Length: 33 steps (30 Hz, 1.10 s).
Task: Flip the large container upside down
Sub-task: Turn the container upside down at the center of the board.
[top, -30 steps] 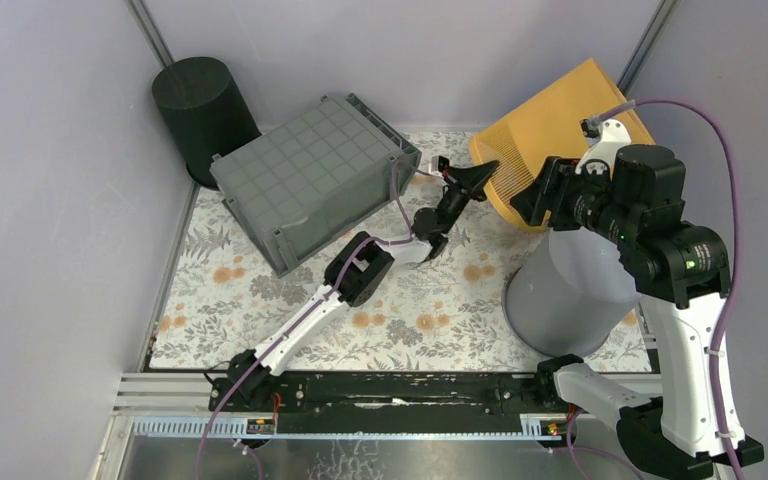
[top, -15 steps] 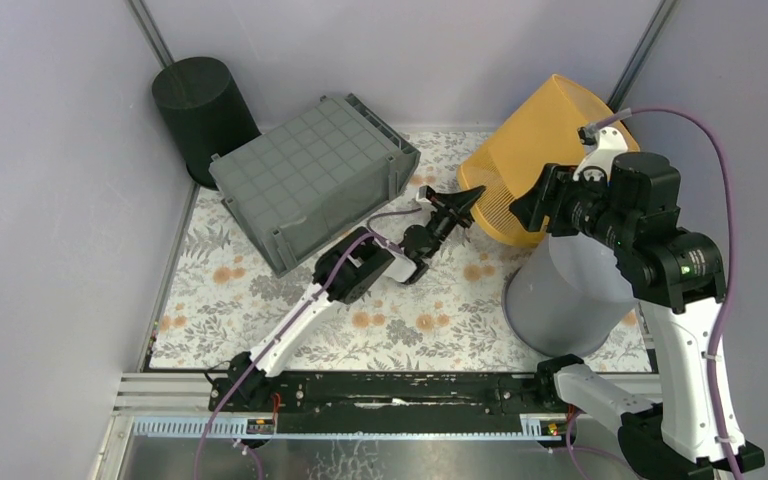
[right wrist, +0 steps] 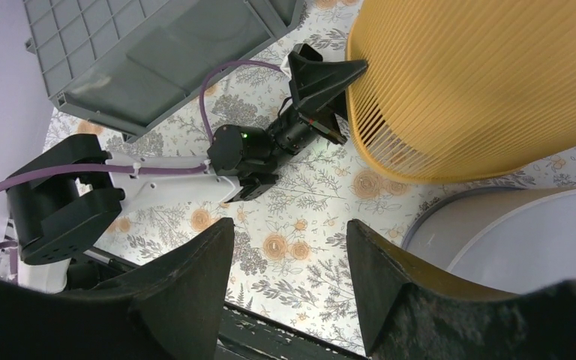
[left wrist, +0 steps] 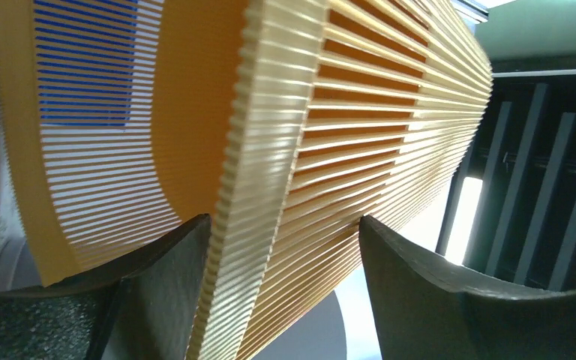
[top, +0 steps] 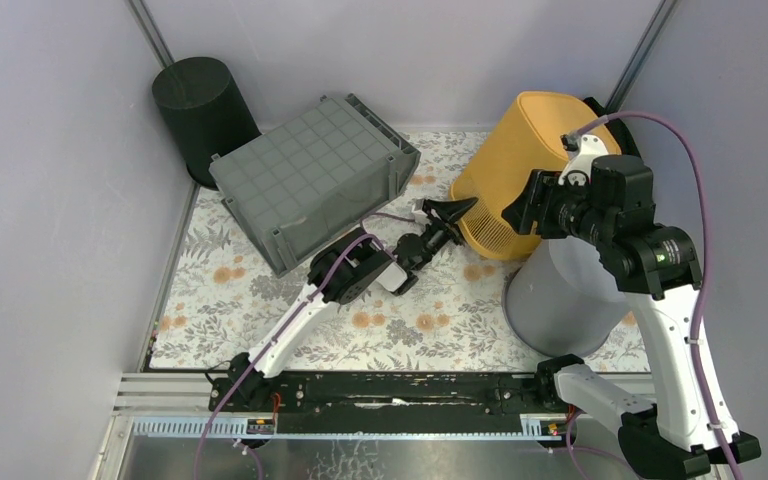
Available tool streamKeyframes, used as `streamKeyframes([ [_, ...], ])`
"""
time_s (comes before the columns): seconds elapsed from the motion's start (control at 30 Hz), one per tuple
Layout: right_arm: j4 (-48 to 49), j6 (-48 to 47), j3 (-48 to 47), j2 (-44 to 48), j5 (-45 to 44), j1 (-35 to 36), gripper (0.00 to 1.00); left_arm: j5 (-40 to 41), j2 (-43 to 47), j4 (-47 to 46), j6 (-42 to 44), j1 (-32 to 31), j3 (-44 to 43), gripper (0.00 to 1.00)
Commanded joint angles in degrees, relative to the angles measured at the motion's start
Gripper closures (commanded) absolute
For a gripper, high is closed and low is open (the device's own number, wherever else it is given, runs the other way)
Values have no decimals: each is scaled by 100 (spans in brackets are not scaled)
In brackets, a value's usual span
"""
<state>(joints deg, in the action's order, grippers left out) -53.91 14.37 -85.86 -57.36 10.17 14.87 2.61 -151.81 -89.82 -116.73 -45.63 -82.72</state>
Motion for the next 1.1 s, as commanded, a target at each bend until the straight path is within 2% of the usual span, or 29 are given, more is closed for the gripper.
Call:
streamKeyframes([
  [0.0,362,13,67,36,107,-27,36,50,-179,-81,-156,-30,708,22],
  [0.2,474,13,300,16,117,-26,36,-90,280,366,46,39,1575,22],
  [0.47,774,105,736,-29,189,-28,36,-390,1884,2666,1128,262,2817,19],
  [0.57,861,141,895,-31,161,-23,36,-484,2259,3474,1485,354,2940,13],
  [0.77,882,156,1046,-35,91,-24,35,-460,2872,4598,2144,443,3133,10],
  [1.07,1065,413,1704,35,-157,-27,36,-520,3752,5325,2882,615,3521,10],
])
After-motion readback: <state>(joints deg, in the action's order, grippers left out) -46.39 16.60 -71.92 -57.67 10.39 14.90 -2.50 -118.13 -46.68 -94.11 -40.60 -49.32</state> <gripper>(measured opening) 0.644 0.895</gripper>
